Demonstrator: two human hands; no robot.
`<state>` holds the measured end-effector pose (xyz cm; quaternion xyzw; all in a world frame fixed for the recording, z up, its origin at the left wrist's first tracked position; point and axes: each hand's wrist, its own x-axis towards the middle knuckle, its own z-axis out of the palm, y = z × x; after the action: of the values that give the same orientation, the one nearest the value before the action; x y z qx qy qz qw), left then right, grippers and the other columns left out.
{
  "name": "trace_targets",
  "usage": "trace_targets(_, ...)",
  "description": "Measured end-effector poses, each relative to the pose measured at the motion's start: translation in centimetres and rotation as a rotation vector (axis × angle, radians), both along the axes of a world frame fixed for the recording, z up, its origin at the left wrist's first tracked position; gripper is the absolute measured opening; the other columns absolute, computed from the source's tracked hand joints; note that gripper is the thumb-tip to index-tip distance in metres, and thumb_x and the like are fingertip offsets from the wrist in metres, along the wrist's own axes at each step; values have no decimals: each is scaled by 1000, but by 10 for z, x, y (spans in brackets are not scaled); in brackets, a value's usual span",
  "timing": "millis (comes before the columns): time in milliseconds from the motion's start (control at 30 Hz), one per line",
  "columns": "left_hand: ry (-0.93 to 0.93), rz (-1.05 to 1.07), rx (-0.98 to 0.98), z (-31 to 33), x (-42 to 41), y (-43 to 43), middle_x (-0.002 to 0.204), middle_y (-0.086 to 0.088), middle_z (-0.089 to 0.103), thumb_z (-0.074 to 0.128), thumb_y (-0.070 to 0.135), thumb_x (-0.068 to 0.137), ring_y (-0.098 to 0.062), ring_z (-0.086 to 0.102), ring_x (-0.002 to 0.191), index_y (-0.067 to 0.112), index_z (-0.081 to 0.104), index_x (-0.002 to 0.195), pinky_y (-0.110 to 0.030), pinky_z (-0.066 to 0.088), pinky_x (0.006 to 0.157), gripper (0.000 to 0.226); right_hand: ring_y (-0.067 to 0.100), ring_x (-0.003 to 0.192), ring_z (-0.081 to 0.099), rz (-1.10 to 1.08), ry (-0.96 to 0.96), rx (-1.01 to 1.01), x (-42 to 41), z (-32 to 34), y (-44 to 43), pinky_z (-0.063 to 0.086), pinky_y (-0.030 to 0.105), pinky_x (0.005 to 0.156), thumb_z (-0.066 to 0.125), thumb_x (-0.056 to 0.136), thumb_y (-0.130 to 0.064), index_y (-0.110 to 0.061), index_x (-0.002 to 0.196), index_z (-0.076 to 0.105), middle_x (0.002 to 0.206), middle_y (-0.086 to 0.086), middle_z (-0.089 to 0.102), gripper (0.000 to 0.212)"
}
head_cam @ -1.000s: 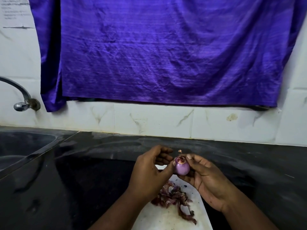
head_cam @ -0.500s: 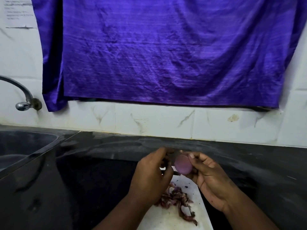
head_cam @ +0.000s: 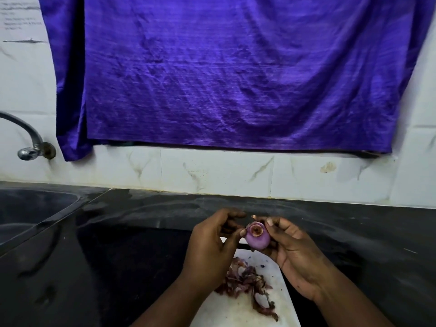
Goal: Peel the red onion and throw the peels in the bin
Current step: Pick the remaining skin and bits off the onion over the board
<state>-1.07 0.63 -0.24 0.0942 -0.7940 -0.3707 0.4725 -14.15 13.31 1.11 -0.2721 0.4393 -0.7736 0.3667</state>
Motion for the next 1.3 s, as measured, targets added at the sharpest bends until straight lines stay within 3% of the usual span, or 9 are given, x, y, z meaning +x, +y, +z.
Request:
trace_targets(100, -11, 47, -95, -1, 1, 3, 91, 22, 72, 75, 8, 93, 2, 70, 93, 28, 70, 114, -4, 48, 69, 29, 28, 92, 76, -7, 27, -1, 0, 0, 0, 63, 29, 69, 64, 85, -17, 7, 118, 61, 114, 23, 74, 41)
trace_targets(167, -31, 31, -61, -2, 0, 2, 94, 19, 72, 71, 9, 96, -2, 70, 94, 29, 67, 114, -10, 52, 71, 28, 27, 93, 76, -2, 37, -4, 0, 0, 0, 63, 29, 70, 63, 85, -16, 6, 117, 62, 114, 21, 75, 39)
trace_targets(333, 40, -255, 466, -1, -4, -1, 89, 6, 73, 66, -3, 96, -13, 71, 89, 19, 63, 113, -32, 60, 84, 28, 29, 92, 75, 60, -62, -30, 0, -1, 1, 64, 32, 73, 61, 87, -15, 10, 122, 60, 116, 27, 72, 43)
trace_targets(467, 63, -330, 600, 0, -5, -3, 85, -3, 73, 67, -6, 94, -19, 71, 85, 13, 61, 117, -35, 60, 84, 31, 26, 84, 77, 73, -83, 32, 1, 0, 3, 64, 30, 65, 56, 97, -20, 4, 118, 65, 112, 25, 74, 34)
trace_targets(600, 48, -278, 599, -2, -6, -5, 86, -7, 72, 68, -6, 94, -20, 71, 84, 16, 61, 118, -34, 61, 82, 34, 23, 86, 76, -256, 267, 223, -3, -7, -4, 60, 35, 74, 55, 98, -39, -6, 105, 71, 99, 13, 79, 37)
trace_targets(733, 38, -208, 590, -6, -9, -9, 89, -15, 70, 70, -4, 94, -25, 72, 86, 19, 60, 117, -40, 62, 83, 34, 0, 63, 65, -536, 512, 97, -3, -2, -5, 51, 23, 65, 65, 83, -42, -15, 86, 75, 79, -2, 77, 29)
trace_targets(833, 21, -170, 565, -9, -10, -10, 94, -23, 69, 71, -2, 94, -35, 73, 91, 21, 60, 117, -46, 62, 88, 34, 10, 76, 74, -466, 675, 38, 2, -5, -4, 58, 24, 68, 78, 75, -30, -23, 81, 79, 85, -2, 78, 10)
trace_targets(1000, 4, -168, 548, -9, -10, -10, 97, -24, 70, 71, -2, 94, -41, 72, 98, 21, 61, 117, -53, 61, 92, 35, 15, 82, 75, -444, 702, 69, 1, -12, -8, 59, 25, 71, 85, 75, -5, -19, 94, 81, 91, -2, 79, 24)
trace_targets(1300, 7, -205, 689, -2, -6, -12, 93, -23, 71, 69, -3, 95, -28, 72, 85, 15, 60, 119, -35, 62, 78, 31, 21, 78, 74, -470, 723, -67, -2, -11, -8, 58, 24, 71, 79, 78, 3, -21, 76, 78, 85, 6, 76, 23)
